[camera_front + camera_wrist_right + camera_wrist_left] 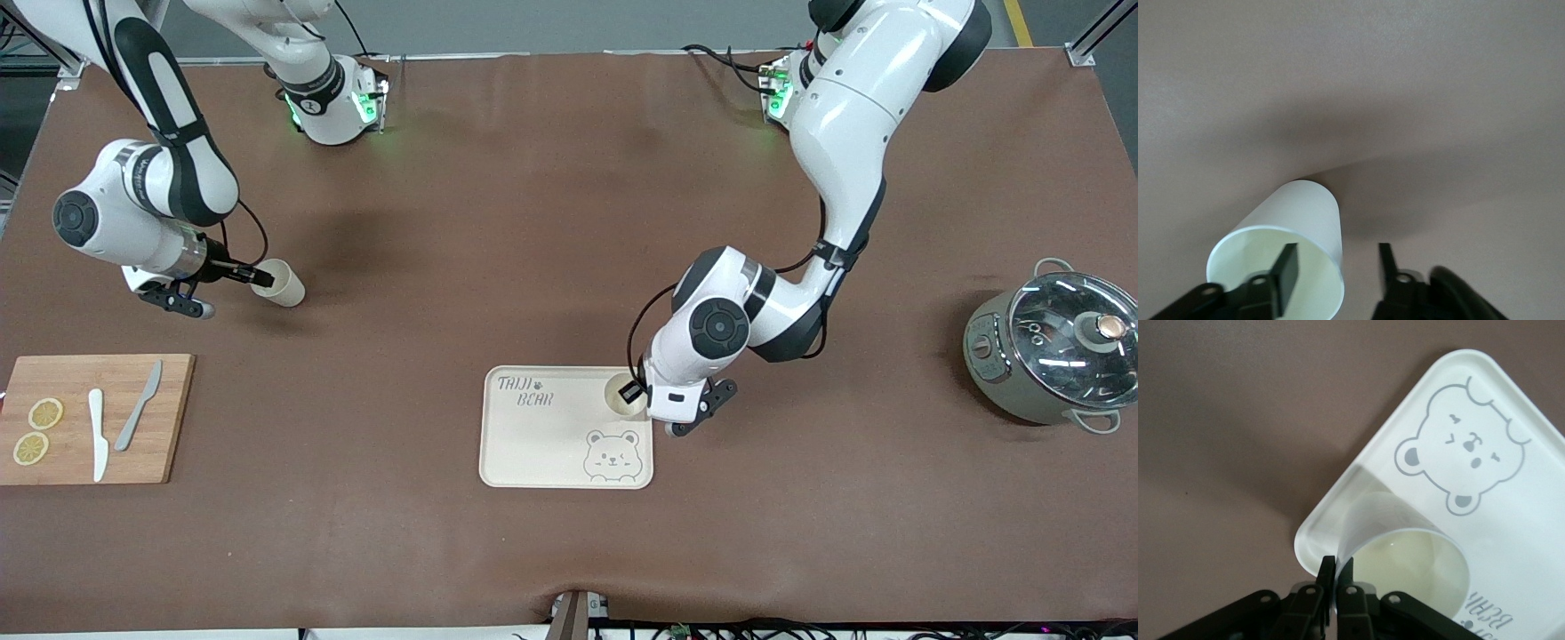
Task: Place white IKEA cup upright on tray with both arms
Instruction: 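Lower the cup onto the tray while the right gripper grasps the other cup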
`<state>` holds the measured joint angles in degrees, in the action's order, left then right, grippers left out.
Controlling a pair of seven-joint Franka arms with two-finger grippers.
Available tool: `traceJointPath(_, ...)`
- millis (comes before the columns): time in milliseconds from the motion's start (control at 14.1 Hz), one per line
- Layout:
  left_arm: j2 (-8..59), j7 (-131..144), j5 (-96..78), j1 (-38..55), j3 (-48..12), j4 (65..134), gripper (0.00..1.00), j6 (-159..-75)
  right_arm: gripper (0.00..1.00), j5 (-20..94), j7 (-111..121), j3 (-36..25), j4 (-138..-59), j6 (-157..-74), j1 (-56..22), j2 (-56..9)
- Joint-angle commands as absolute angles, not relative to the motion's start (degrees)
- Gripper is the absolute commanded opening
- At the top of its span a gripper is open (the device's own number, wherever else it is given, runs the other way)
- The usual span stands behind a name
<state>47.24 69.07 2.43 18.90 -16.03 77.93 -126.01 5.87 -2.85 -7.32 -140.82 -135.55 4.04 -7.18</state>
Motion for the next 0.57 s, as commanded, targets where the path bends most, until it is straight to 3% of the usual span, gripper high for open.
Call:
traceJointPath(0,48.5,70.1,2.6,19.3,-15.6,76.1,0.44,-125.9,0.00,7.1,-3.3,-7.4,-142.7,-136.4,3.8,-5.2)
traceJointPath(71,48.3,70.1,2.7,19.3,-15.6,76.1,0.75,-125.9,0.00,7.2,-3.3,-7.4,-142.7,-136.3,3.7,-5.2)
traceJointPath(141,47.8,70.1,2.9,19.3,-15.5,76.1,1.00,-125.9,0.00,7.1,-3.3,-7.4,-142.7,-136.3,3.7,-5.2)
traceJointPath(495,41.7,69.4,3.1,17.6,-13.6,76.0,1.00,-125.2,0.00,7.2,-3.4,-7.4,-141.0,-135.5,2.6,-5.0)
